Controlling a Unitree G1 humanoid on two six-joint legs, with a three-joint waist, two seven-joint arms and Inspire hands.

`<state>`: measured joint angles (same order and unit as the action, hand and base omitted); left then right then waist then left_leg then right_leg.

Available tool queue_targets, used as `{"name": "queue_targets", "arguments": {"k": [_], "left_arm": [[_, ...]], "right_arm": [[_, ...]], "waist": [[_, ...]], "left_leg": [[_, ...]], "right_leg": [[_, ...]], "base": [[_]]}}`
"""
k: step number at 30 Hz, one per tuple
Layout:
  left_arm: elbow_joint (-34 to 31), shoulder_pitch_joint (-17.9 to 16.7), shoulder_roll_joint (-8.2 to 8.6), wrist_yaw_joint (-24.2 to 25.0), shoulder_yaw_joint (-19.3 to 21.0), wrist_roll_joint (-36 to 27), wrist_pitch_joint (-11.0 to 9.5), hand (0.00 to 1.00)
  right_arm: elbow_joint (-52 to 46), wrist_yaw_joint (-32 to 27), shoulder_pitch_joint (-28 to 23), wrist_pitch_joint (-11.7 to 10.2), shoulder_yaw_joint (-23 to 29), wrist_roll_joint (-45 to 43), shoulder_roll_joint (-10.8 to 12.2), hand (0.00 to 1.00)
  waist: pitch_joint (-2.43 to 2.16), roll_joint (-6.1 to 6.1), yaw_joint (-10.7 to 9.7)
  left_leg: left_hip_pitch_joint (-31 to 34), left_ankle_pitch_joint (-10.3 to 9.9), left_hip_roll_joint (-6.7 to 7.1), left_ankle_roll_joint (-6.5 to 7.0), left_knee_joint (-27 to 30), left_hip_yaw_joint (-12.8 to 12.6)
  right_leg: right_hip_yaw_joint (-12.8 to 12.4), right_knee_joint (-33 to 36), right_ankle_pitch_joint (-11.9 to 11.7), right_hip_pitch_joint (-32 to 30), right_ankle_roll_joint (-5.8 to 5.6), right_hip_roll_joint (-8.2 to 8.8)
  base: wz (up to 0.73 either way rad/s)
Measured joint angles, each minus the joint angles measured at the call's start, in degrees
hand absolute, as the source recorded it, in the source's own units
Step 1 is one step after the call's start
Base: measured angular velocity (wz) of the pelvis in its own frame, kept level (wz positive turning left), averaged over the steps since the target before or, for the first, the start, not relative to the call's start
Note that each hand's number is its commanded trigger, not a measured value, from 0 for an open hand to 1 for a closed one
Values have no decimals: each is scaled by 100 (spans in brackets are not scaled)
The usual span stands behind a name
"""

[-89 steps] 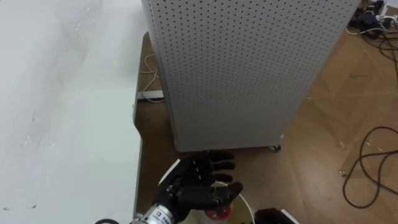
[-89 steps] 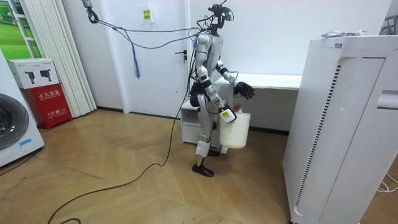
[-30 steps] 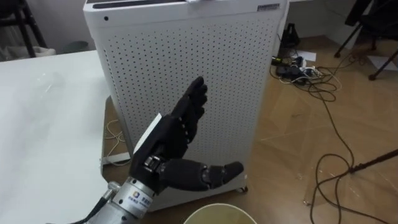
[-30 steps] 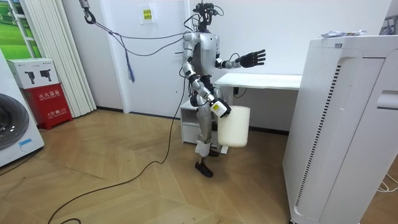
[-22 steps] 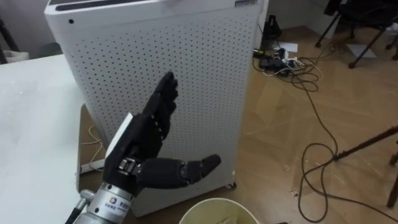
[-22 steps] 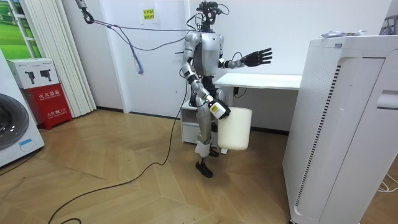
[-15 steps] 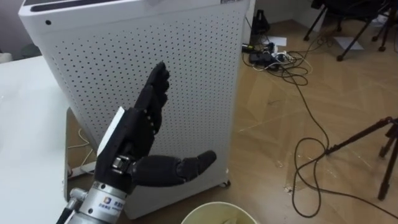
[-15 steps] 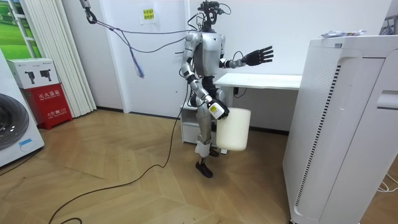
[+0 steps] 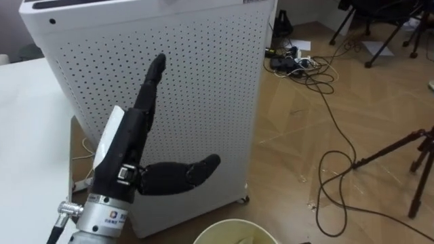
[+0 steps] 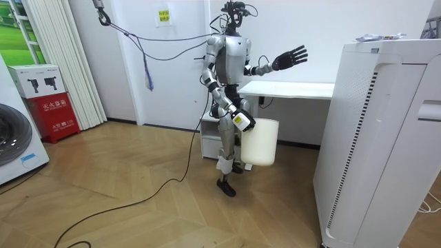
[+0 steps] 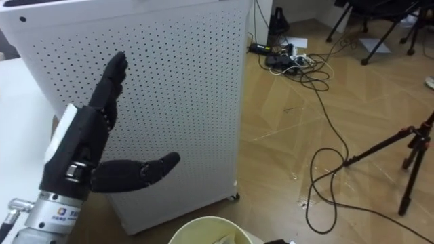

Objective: Pick garbage

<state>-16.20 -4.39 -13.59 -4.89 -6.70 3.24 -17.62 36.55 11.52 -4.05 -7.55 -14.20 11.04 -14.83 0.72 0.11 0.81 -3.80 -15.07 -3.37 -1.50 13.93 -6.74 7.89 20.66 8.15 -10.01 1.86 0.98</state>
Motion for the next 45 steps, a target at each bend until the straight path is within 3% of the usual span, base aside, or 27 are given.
{"name": "queue_targets", "arguments": {"k": [4, 6, 7, 8, 10, 12, 14, 15, 16, 17, 19, 20, 22, 24, 25, 27, 28, 29, 30, 31, 34, 36, 37, 38, 39, 41, 45], "left_arm": [[66, -20, -40, -245, 94, 36, -81, 0], [97, -16, -49, -343, 142, 90, -160, 0], [104, -16, -44, -352, 131, 93, -192, 0], [113, -12, -45, -353, 107, 94, -274, 0], [161, -9, -14, -366, 109, 87, -390, 0], [294, -10, 1, -452, 150, 100, -499, 0], [325, -16, 32, -515, 158, 152, -535, 0], [327, -32, 34, -540, 158, 250, -538, 0], [326, -33, 33, -569, 162, 315, -539, 0], [326, -31, 31, -615, 183, 421, -564, 0], [326, -32, 31, -625, 165, 493, -567, 0], [327, -32, 23, -631, 161, 528, -568, 0], [326, -30, 4, -655, 146, 536, -574, 0], [326, -9, -56, -687, 135, 549, -597, 0], [326, -9, -68, -690, 135, 562, -598, 0], [323, 77, -86, -696, 118, 754, -602, 0], [322, 97, -99, -696, 118, 769, -615, 0], [317, 102, -118, -699, 120, 779, -711, 0], [270, 45, -111, -722, 68, 906, -906, 0], [263, 40, -112, -745, 54, 970, -974, 0], [216, 82, -107, -1127, 141, 1023, -1131, 0], [208, 124, -109, -1259, 231, 1037, -1109, 0], [200, 123, -121, -1353, 246, 1107, -1110, 0], [160, 123, -117, -1433, 228, 1207, -1135, 0], [150, 108, -107, -1494, 144, 1304, -1165, 0], [77, 127, -126, -1549, 135, 1502, -1217, 0], [-82, 124, -138, -1678, 140, 1735, -1298, 0]], "right_arm": [[19, 37, -12, -4, -4, -14, -3, 100], [16, 33, -20, -21, -4, -10, -32, 100], [16, 31, -23, -21, -5, -7, -45, 100], [18, -1, -23, -21, -5, 4, -64, 100], [126, -35, -24, -36, 13, 4, -85, 100], [256, -79, -79, -36, 12, 7, -104, 100], [263, -64, -151, -36, 4, 6, -109, 100], [269, -66, -213, -35, -9, 5, -107, 100], [269, -72, -237, -35, -9, 1, -104, 100], [268, -88, -243, -35, -8, -4, -106, 100], [269, -128, -283, -35, -4, 7, -123, 100], [278, -154, -297, -34, -8, 5, -127, 100], [250, -162, -298, -34, -8, 0, -157, 100], [139, -170, -290, -35, -5, 7, -230, 100], [97, -181, -290, -35, -6, 7, -237, 100], [46, -207, -287, -55, -31, -4, -190, 100], [44, -215, -287, -55, -32, -17, -164, 100], [32, -271, -288, -57, -24, -19, -115, 100], [15, -323, -289, -57, 4, -17, -119, 100], [5, -337, -287, -60, 20, 4, -121, 100], [-110, -318, -277, -112, 23, 13, -128, 100], [-112, -290, -277, -133, 21, -10, -118, 100], [-113, -267, -281, -133, 12, -11, -112, 100], [-111, -261, -282, -132, -7, -9, -118, 100], [-109, -267, -337, -123, -14, -10, -146, 100], [-108, -258, -322, -120, -15, -70, -133, 100], [-110, -109, -317, -120, -8, -140, -114, 100]], "waist": [[27, -10, 178], [91, 65, 105], [92, 66, 106], [83, 81, 90], [83, 78, 132], [72, 96, 301], [60, 110, 387], [30, 83, 422], [-11, 109, 424], [-3, 54, 402], [4, -27, 379], [8, -61, 402], [-7, -100, 419], [-12, -123, 438], [-12, -120, 438], [-4, -123, 398], [-2, -126, 387], [8, -130, 366], [24, -64, 409], [24, -34, 428], [61, 73, 435], [57, 141, 429], [61, 154, 404], [62, 144, 391], [10, 180, 358], [-10, 226, 404], [13, 129, 428]], "left_leg": [[166, -6, -37, -10, 936, -163], [686, 30, -134, -35, 2131, 110], [845, -2, -100, -63, 2333, 181], [1192, -40, -42, -1, 2352, 200], [1708, 24, 152, -28, 1960, 211], [2053, 562, 309, -37, 793, 233], [2174, 925, 291, 34, 114, 254], [2210, 1251, 263, 109, 158, 232], [2213, 1374, 275, 140, 211, 216], [2207, 1488, 347, 235, 313, 209], [2208, 1550, 446, 332, 550, 173], [2214, 1442, 518, 522, 820, 140], [2210, 1059, 662, 617, 1126, 53], [2189, 630, 885, 778, 1498, -81], [2167, 557, 929, 814, 1554, -112], [2020, 217, 1052, 956, 1806, -205], [1959, 145, 1083, 984, 1828, -216], [1819, 33, 1127, 1031, 1820, -210], [1717, -56, 1113, 1068, 1817, -153], [1685, -84, 1111, 1081, 1802, -101], [1394, -103, 1070, 1095, 1563, 58], [1197, -97, 1016, 1083, 1379, 93], [1096, -100, 999, 1064, 1284, 121], [1029, -123, 996, 1033, 1246, 156], [975, -119, 959, 1000, 1170, 268], [869, -71, 870, 934, 981, 316], [609, -5, 750, 837, 638, 405]], "right_leg": [[22, 200, 235, 115, 101, 74], [-27, 245, 410, 343, 214, 60], [-71, 269, 445, 353, 229, 50], [-145, 288, 503, 380, 242, 46], [-266, 303, 581, 424, 216, 66], [-288, 353, 699, 512, 225, 90], [-226, 576, 955, 554, 177, 91], [-131, 743, 1169, 591, 82, 153], [-93, 803, 1255, 613, 31, 196], [-41, 847, 1362, 683, -94, 281], [17, 826, 1474, 831, -183, 409], [16, 810, 1569, 962, -246, 491], [19, 820, 1728, 1132, -373, 686], [16, 1193, 1945, 1197, -586, 957], [14, 1406, 1956, 1161, -606, 1036], [-23, 2483, 1715, 907, -651, 1291], [-63, 2733, 1592, 848, -651, 1324], [-101, 3181, 1281, 707, -646, 1395], [-168, 3539, 930, 544, -625, 1390], [-174, 3638, 867, 455, -625, 1390], [-142, 3483, 1167, -71, -601, 1270], [-177, 2675, 1209, -231, -604, 1095], [-131, 1872, 1137, -214, -580, 1002], [-127, 1254, 671, -205, -565, 895], [-25, 1028, 558, -105, -536, 798], [24, 699, 419, 69, -498, 660], [94, 266, 321, 423, -436, 482]], "base": [[-23], [20], [26], [20], [2], [-24], [-24], [-22], [-8], [11], [12], [0], [0], [0], [0], [19], [28], [19], [19], [19], [17], [2], [0], [19], [16], [5], [1]]}}
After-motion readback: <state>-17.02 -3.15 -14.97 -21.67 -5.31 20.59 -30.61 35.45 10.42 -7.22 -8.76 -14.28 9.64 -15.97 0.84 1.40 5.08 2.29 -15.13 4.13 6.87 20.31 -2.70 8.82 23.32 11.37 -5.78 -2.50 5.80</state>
